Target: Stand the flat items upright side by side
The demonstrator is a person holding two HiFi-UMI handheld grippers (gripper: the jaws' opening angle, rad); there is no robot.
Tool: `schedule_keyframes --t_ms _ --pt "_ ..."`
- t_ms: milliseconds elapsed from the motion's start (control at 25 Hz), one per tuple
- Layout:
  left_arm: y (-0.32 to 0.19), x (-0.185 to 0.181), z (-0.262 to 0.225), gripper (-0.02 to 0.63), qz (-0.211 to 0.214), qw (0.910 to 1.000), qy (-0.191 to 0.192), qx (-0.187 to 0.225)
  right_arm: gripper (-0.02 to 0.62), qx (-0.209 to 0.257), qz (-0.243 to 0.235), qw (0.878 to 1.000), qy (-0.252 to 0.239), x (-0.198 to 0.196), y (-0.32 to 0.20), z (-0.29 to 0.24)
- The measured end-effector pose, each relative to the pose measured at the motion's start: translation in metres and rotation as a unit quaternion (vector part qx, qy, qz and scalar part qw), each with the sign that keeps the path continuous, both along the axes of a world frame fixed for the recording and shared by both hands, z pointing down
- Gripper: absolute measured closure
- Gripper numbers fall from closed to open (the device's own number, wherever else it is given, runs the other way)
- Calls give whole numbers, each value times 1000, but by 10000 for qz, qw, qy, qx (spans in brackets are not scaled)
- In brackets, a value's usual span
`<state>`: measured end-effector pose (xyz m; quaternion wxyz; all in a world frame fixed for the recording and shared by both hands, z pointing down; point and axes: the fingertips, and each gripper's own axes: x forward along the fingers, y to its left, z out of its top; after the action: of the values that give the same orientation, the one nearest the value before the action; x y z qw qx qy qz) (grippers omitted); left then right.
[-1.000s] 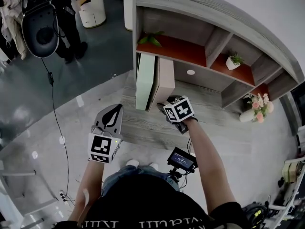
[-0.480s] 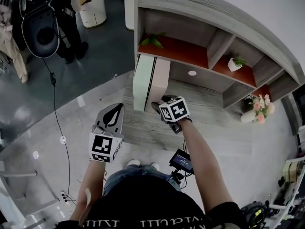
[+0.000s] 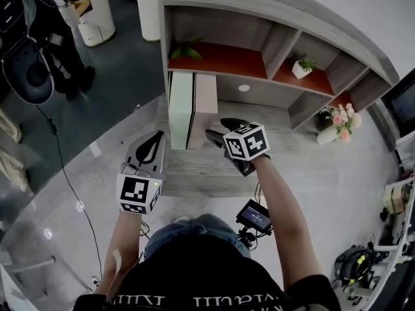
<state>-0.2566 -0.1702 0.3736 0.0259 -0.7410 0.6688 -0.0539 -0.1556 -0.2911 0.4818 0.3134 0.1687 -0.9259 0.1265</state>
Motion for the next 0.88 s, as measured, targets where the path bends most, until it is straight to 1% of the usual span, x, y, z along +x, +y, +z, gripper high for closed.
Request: schedule_keyframes --t_ms 80,120,240,400,440,640,880 --pt "-4 -1 -2 594 -7 10000 1 66 329 66 -74 9998 -152 5 1 -18" --pt "-5 0 -3 594 -30 10000 -1 86 350 125 -103 9996 -220 8 0 -26" --pt "-8 3 -4 594 -163 9998 -9 120 441 373 -51 9983 -445 19 -6 -48" --pt "-9 14 -6 594 -445 9989 34 155 564 644 36 9947 -805 37 -13 -72" --pt "-9 18 -7 594 -524 9985 41 174 577 684 23 9935 -911 42 -13 -78" --pt "-10 45 -15 594 -989 9946 64 300 581 886 -92 9838 -1554 77 -15 -106" --pt "-12 81 -26 594 -1505 9875 3 459 581 1408 -307 9713 -1895 129 -24 -132"
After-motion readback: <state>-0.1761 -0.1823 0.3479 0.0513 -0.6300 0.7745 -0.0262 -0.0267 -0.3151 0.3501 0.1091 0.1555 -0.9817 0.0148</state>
